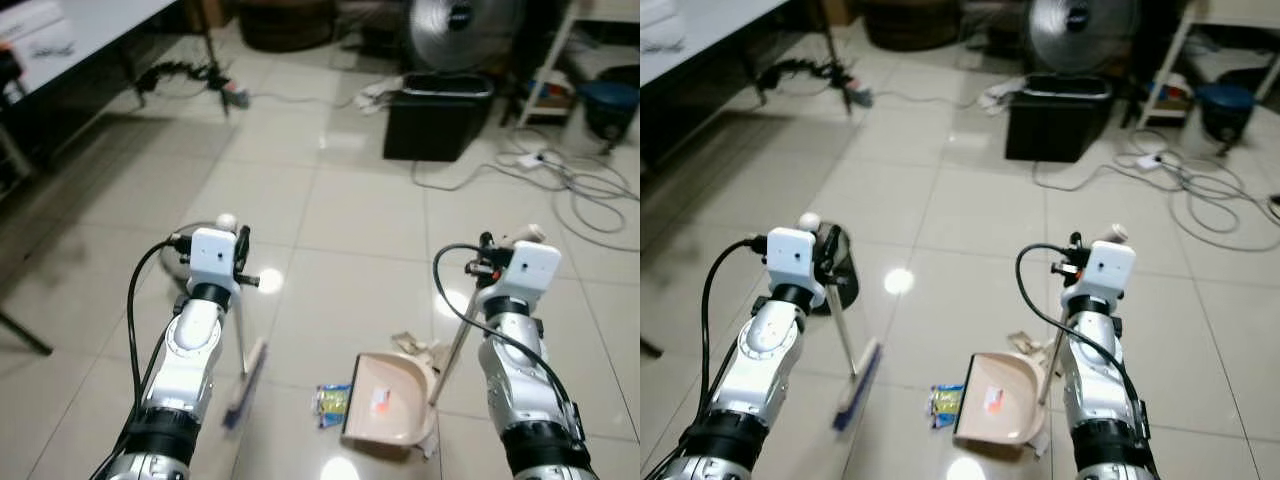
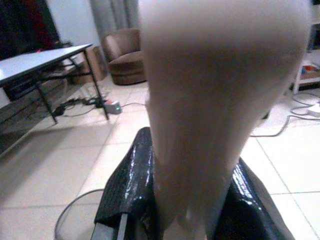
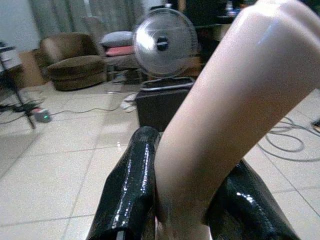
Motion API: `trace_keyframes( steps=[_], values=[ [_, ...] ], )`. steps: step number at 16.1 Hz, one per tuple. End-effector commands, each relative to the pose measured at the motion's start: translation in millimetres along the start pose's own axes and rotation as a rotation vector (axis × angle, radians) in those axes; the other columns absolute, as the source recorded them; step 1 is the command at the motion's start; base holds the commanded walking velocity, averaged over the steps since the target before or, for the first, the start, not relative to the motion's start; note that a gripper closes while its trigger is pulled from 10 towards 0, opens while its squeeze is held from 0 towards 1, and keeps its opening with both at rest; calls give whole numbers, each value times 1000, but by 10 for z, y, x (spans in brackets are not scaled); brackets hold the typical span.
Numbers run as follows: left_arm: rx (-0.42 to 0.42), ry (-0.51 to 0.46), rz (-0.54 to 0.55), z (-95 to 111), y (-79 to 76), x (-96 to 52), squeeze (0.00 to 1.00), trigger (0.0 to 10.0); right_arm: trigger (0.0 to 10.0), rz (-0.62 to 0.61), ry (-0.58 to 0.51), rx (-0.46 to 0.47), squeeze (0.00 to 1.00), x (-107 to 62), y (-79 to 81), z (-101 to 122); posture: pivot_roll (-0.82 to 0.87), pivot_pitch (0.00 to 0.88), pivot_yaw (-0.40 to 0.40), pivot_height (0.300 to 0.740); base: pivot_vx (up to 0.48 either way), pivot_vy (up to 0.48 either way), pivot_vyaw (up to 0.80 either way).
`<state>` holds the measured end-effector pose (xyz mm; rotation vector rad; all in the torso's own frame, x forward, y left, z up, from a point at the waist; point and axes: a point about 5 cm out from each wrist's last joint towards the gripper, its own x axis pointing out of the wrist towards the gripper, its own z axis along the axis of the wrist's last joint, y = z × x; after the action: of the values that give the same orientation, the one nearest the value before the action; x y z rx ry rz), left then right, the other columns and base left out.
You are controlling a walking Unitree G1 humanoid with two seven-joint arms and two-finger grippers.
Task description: Sweep floor
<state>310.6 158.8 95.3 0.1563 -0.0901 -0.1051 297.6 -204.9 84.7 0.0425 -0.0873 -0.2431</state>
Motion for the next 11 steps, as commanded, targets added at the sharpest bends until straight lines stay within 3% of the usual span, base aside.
trace_keyframes(
  steps=[1,5,11],
  values=[
    [2,-35,-5,61,2,21,0,10000,10000,-3,-15,-1,0,29,-2,39,-53,27,49,740,352,0,0],
    [1,-35,-8,62,2,23,0,10000,10000,-6,-16,0,0,30,0,39,-52,27,50,740,338,0,0],
    [3,-37,-14,49,-4,5,0,10000,10000,-8,-12,3,0,23,-1,31,-51,38,51,740,0,0,0]
  ],
)
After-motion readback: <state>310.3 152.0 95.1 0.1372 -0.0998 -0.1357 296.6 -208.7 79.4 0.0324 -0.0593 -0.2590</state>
